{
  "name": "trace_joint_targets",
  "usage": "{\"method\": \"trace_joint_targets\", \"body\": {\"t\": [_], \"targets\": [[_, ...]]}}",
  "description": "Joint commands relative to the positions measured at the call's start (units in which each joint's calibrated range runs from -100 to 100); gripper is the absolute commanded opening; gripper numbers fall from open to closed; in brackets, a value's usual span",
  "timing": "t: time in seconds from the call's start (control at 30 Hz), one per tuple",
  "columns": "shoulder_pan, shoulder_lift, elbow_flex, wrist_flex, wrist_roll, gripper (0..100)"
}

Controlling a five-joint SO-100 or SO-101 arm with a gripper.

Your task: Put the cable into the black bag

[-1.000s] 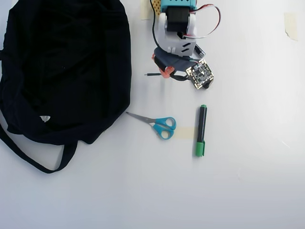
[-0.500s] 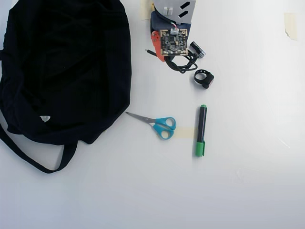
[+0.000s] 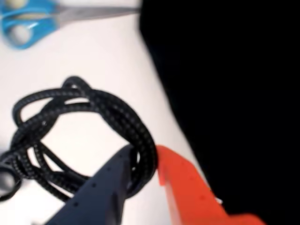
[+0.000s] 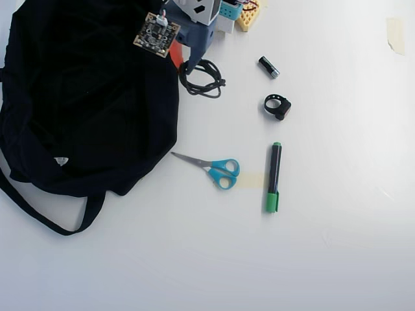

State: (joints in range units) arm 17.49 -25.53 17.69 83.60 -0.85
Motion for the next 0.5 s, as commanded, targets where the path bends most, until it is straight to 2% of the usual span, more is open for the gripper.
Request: {"method": "trace_joint_targets", "body": {"t": [0.0, 0.13, 0.37, 0.47], "targets": [[5.55, -2.02, -1.16, -3.75, 0.38, 2], [11.68, -2.02, -1.16, -9.61, 0.38, 2], [26.19, 0.38, -0.08, -25.89, 0.38, 2], [29.71, 14.91, -0.35, -38.29, 0.33, 2]]}}
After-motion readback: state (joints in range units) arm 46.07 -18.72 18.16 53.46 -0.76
